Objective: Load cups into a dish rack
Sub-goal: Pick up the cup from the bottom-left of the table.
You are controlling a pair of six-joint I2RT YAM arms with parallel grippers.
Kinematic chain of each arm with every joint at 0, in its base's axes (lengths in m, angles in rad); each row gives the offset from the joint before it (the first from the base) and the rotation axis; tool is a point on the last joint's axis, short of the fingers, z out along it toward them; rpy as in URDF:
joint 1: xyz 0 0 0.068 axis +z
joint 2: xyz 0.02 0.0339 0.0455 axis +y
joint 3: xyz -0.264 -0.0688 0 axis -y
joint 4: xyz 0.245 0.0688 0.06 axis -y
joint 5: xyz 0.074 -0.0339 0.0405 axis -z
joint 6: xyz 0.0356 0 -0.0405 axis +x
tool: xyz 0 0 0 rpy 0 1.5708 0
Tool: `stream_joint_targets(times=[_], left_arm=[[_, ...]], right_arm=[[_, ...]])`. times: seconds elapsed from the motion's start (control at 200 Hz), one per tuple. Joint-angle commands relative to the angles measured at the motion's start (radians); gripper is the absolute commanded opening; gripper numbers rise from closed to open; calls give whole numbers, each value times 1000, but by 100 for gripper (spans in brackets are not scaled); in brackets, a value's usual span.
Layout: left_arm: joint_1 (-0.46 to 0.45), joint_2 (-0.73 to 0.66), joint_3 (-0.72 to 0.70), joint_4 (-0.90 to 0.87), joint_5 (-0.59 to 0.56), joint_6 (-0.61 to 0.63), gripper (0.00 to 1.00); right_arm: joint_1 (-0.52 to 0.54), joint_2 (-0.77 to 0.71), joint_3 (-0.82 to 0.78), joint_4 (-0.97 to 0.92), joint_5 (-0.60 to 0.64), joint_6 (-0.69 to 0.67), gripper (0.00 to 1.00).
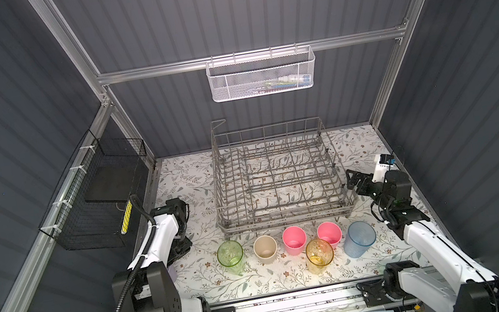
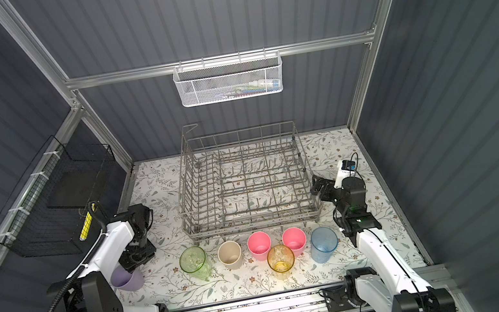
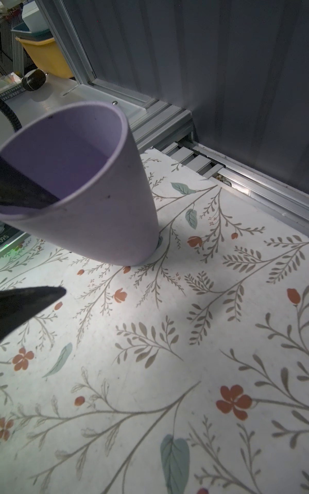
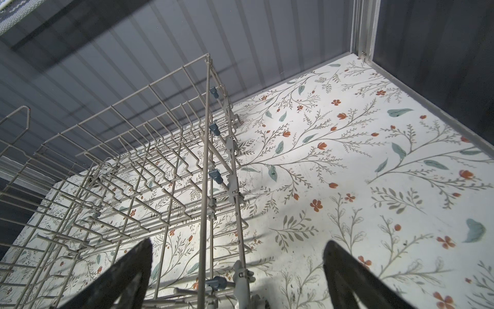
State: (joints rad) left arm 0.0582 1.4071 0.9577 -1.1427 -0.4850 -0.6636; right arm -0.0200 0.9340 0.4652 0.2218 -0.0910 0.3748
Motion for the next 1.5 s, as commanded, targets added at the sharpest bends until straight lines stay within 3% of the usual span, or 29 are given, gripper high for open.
stream_joint_targets(times=[0.0, 0.425, 0.8, 1.036, 1.266, 1.496], left_arm=[[12, 4, -13, 7, 14, -1, 43], [16, 3, -33, 17, 21, -5, 24], [17, 3, -30, 21, 20, -1, 0], [15, -7, -8, 9, 26, 4, 0], [11, -74, 59, -7, 156, -49, 0], [-50, -104, 96, -14, 172, -79, 0]], right_arm=[[-4, -13, -8, 8, -9, -1, 99], [-4, -18, -8, 7, -13, 1, 99], [-4, -18, -7, 8, -18, 4, 99], [-4, -20, -5, 8, -27, 6, 99], [-5, -8, -1, 16, -53, 15, 99], [-3, -7, 2, 22, -81, 23, 99]])
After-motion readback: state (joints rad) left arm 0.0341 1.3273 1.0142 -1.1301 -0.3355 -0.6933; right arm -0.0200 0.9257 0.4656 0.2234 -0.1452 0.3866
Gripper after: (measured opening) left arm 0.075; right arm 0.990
